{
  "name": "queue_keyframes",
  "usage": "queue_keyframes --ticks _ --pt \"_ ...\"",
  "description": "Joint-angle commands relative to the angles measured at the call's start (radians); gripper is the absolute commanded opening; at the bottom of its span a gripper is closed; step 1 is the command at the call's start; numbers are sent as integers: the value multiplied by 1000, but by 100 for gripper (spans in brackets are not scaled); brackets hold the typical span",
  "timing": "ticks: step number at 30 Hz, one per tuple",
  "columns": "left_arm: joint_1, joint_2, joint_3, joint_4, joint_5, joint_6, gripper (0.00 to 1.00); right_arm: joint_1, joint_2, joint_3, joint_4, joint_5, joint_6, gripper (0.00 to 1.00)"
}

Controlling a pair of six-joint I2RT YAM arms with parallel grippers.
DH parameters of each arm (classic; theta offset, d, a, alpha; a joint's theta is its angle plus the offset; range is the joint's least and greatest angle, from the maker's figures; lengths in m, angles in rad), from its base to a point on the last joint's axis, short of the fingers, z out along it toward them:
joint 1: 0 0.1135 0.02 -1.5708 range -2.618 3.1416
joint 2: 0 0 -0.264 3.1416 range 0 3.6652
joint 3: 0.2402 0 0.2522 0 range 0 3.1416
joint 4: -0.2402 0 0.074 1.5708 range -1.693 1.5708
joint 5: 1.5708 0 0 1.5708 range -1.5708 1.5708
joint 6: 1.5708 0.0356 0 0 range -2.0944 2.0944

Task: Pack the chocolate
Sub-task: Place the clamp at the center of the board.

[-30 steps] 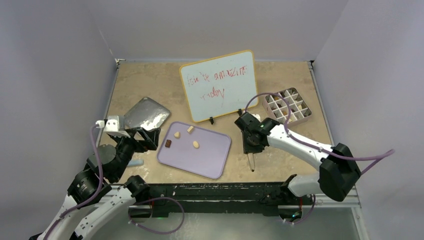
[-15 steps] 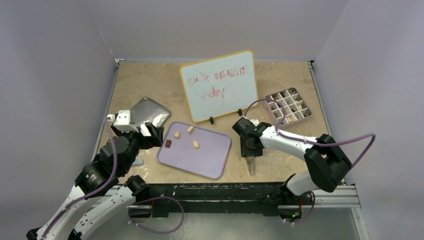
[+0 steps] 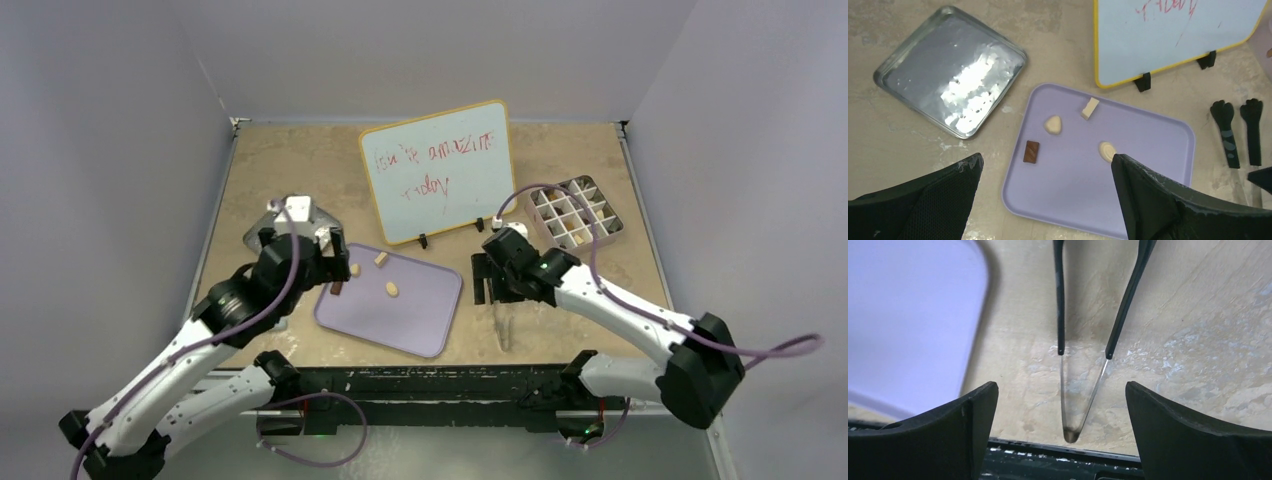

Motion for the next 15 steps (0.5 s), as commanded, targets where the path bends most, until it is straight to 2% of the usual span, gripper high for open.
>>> queue_keyframes --ticks 1,4,9,13,15 --pt "2 162 97 -53 24 -44 100 4 -132 31 4 -31 -81 99" --pt "36 242 138 -64 22 -45 99 4 -207 23 21 -45 -119 99" --pt "257 335 162 4 214 5 93 4 -291 39 15 -48 -149 99" --pt "322 465 188 33 136 84 91 4 -369 23 63 -81 -168 99" --pt "359 531 211 56 190 118 90 4 -412 14 91 -111 -181 99"
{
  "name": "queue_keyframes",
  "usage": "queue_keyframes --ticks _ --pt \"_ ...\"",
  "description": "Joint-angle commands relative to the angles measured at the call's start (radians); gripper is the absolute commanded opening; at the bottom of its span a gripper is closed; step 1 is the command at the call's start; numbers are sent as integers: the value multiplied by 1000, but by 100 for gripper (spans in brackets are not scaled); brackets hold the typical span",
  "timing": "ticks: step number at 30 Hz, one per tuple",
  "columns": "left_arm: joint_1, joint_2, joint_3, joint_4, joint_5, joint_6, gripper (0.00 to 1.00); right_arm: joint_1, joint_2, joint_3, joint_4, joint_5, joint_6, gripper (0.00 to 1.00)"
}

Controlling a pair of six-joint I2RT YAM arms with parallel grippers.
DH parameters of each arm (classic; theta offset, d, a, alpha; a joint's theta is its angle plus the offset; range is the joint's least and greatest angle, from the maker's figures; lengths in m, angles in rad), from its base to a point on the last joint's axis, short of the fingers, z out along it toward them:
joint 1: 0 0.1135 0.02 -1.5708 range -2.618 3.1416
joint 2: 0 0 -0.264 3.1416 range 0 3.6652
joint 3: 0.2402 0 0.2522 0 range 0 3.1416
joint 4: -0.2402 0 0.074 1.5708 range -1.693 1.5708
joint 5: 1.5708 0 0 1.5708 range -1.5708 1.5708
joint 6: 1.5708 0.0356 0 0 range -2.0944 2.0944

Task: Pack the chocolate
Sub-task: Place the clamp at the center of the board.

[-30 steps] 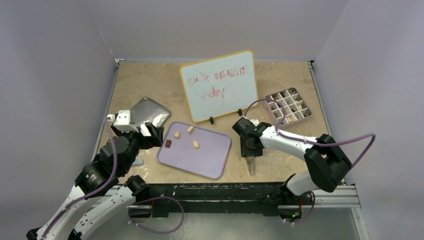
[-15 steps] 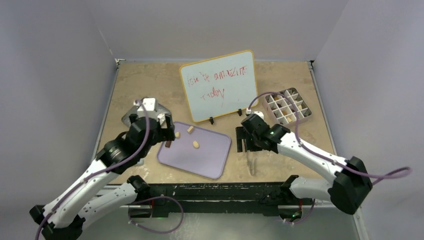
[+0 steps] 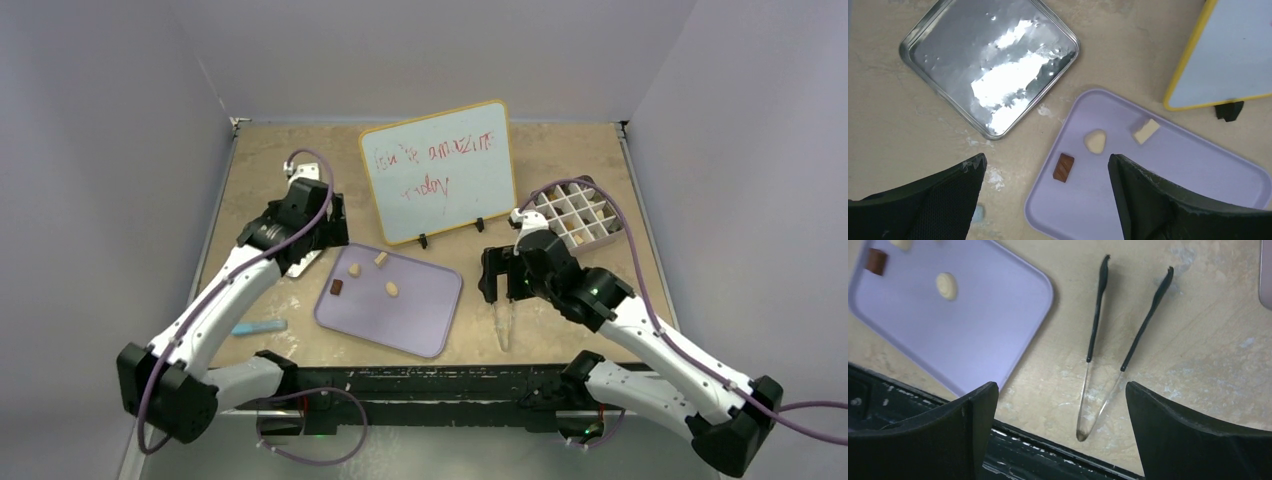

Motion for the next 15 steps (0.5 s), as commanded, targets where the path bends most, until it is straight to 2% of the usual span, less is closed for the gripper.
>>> queue_keyframes --ticks 1,5,8,12,15 --pt "66 125 71 79 86 102 89 5 -93 11 79 -60 -51 99" --pt "111 198 83 177 134 166 88 4 -138 23 99 -77 -77 99" --pt "159 281 113 184 159 182 85 4 -157 35 93 -60 -80 99" --pt "215 337 72 288 223 237 81 4 -212 24 113 -54 -89 99" --pt "273 391 91 309 330 253 77 5 -238 24 115 -53 -96 98"
